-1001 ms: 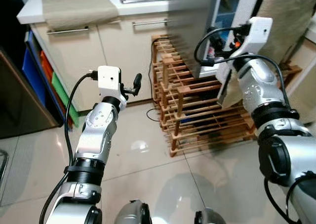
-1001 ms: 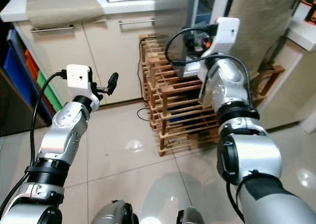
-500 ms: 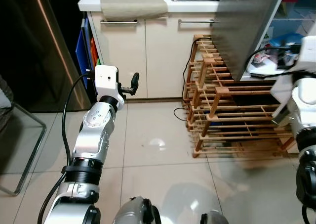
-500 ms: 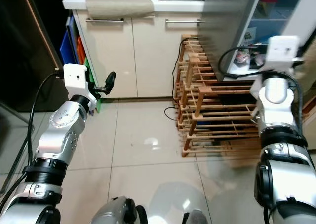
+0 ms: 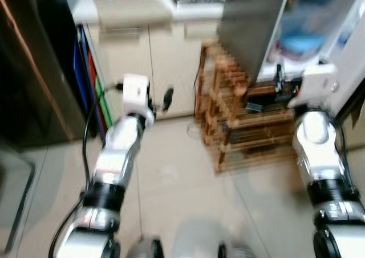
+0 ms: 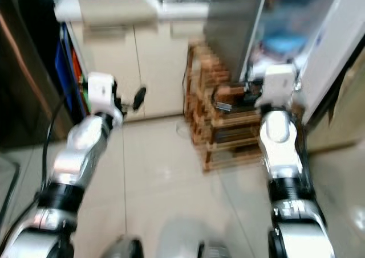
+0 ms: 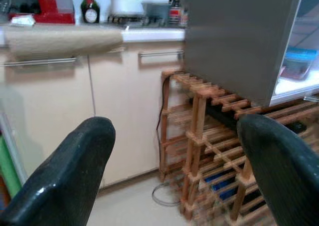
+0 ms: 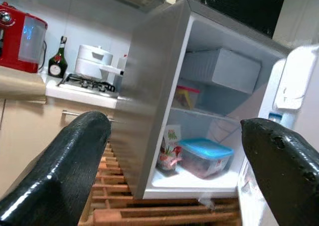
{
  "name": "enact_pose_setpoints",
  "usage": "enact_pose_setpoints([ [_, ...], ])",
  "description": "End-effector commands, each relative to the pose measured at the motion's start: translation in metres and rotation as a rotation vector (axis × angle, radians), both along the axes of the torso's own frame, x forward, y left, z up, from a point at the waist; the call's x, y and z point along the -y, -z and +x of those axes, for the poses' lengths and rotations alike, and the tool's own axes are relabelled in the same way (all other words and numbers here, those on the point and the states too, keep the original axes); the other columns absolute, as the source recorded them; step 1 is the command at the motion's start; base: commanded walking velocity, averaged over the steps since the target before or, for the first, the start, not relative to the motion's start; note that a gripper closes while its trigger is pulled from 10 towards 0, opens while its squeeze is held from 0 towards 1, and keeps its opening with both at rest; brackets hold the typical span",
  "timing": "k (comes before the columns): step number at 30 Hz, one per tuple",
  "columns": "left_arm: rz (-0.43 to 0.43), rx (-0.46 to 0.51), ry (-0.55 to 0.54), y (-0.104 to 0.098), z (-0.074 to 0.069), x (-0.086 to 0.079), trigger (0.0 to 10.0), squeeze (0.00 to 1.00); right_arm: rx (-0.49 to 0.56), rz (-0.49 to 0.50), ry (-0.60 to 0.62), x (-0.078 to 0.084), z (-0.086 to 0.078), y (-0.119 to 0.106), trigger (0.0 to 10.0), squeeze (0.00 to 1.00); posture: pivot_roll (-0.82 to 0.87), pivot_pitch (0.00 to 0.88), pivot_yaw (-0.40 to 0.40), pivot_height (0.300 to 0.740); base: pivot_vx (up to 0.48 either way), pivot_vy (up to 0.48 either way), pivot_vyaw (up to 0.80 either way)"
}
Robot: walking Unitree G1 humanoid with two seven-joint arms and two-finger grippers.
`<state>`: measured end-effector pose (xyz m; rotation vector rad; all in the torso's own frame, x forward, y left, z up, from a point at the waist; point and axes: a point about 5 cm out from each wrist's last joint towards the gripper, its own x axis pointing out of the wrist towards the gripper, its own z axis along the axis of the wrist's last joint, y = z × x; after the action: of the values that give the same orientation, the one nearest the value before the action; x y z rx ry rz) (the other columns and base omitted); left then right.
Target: Restocking fridge
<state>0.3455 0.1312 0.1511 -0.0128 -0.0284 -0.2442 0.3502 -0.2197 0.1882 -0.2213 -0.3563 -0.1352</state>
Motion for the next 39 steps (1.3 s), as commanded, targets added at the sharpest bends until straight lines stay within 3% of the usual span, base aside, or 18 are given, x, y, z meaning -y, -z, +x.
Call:
enact_pose_setpoints([
  [1,-0.003,0.042,0.029,-0.007,-0.003,0.003,10.0,0.0,0.035,0.037,0.004,0.004,0.001,-0.013,10.0,0.0,-0.12,0.0,0.053,0.697,0.0,0.0,0.0],
  [4,-0.014,0.081,0.071,-0.01,-0.01,0.004,10.0,0.0,0.017,0.059,-0.02,-0.003,-0.006,-0.006,10.0,0.0,-0.11,0.0,0.043,0.697,0.405,0.0,0.0],
  [6,-0.017,0.108,0.14,-0.009,-0.02,0.009,10.0,0.0,-0.033,0.077,-0.055,-0.015,-0.017,0.012,10.0,0.0,-0.11,0.0,0.042,0.697,0.48,0.0,0.0],
  [11,-0.011,0.089,0.142,-0.003,-0.023,0.012,10.0,0.0,-0.099,0.089,-0.067,-0.024,-0.021,0.031,10.0,0.0,-0.12,0.0,0.048,0.697,0.48,0.0,-0.42],
  [24,-0.003,0.102,0.164,-0.006,-0.024,0.017,10.0,0.0,-0.127,0.099,-0.041,-0.017,-0.023,0.033,10.0,0.0,-0.13,0.0,0.046,0.697,0.48,0.0,-0.68],
  [33,0.002,0.117,0.19,-0.008,-0.022,0.021,10.0,0.0,-0.138,0.092,-0.069,-0.021,-0.024,0.035,10.0,0.0,-0.13,0.0,0.047,0.689,0.48,0.0,-0.15],
  [39,0.006,0.118,0.207,-0.008,-0.022,0.024,10.0,0.0,-0.154,0.088,-0.056,-0.016,-0.025,0.04,10.0,0.0,-0.13,0.0,0.046,0.672,0.48,0.0,-0.47],
])
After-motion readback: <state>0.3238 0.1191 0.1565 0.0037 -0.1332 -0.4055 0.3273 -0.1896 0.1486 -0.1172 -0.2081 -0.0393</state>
